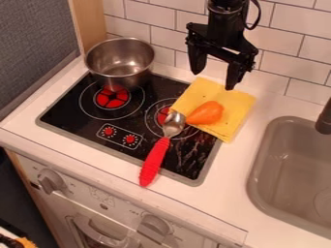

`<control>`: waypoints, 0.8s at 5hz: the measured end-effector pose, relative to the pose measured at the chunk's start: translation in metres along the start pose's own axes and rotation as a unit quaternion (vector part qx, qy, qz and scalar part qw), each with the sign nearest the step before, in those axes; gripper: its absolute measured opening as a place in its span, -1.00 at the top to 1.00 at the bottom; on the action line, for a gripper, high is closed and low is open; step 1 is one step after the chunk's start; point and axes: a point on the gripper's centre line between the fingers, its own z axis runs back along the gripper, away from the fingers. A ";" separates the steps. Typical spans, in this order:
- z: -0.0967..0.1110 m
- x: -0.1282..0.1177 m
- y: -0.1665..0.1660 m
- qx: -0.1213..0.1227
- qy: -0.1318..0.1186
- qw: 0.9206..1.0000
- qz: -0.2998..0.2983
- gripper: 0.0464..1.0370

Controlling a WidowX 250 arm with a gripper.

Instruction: Removed the objects placed in a yellow cloth

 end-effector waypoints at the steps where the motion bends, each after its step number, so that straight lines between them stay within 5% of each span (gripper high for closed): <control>1: -0.013 -0.006 -0.001 -0.001 0.019 1.000 0.003 -0.93; 3: 0.002 -0.052 -0.008 0.013 0.024 1.000 0.011 -0.93; 4: -0.005 -0.087 -0.009 0.021 0.048 0.998 0.021 -0.93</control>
